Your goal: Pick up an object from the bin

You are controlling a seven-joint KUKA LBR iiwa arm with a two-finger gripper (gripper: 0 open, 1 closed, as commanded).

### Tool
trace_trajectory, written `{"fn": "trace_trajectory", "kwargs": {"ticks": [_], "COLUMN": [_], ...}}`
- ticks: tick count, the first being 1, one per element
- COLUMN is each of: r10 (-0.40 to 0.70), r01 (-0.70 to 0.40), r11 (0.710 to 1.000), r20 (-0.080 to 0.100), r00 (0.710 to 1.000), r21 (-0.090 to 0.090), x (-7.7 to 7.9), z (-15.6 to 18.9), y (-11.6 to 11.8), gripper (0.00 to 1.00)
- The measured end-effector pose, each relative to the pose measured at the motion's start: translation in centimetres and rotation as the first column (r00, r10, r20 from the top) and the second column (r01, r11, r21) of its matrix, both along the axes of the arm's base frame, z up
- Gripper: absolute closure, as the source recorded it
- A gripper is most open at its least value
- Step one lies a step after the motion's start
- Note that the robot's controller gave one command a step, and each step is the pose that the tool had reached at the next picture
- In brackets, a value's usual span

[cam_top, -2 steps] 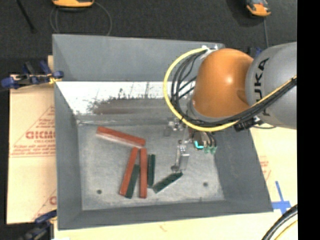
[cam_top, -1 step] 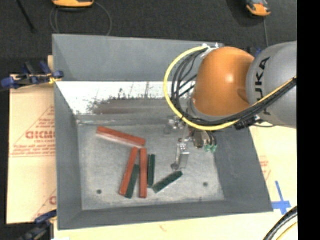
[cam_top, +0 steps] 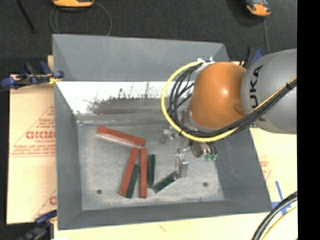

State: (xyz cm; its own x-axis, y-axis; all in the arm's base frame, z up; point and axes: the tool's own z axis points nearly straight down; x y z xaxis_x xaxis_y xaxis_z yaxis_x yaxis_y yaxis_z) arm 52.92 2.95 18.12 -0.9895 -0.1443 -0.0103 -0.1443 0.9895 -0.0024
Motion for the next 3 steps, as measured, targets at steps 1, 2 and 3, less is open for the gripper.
{"fn": "trace_trajectory", "kwargs": {"ticks": [1, 2, 3], "r10": [0.339, 0.357, 0.51], "r01": [-0.339, -0.357, -0.51], "r11": [0.941, 0.934, 0.86], "r20": [-0.011, -0.01, -0.004], "r00": [0.941, 0.934, 0.86], "r21": [0.001, -0.001, -0.004], "x": [-4.4, -4.4, -4.4], "z": [-2.1, -2.1, -9.1], "y": [-0.4, -1.1, -1.9], "gripper": [0.0, 0.0, 0.0]}}
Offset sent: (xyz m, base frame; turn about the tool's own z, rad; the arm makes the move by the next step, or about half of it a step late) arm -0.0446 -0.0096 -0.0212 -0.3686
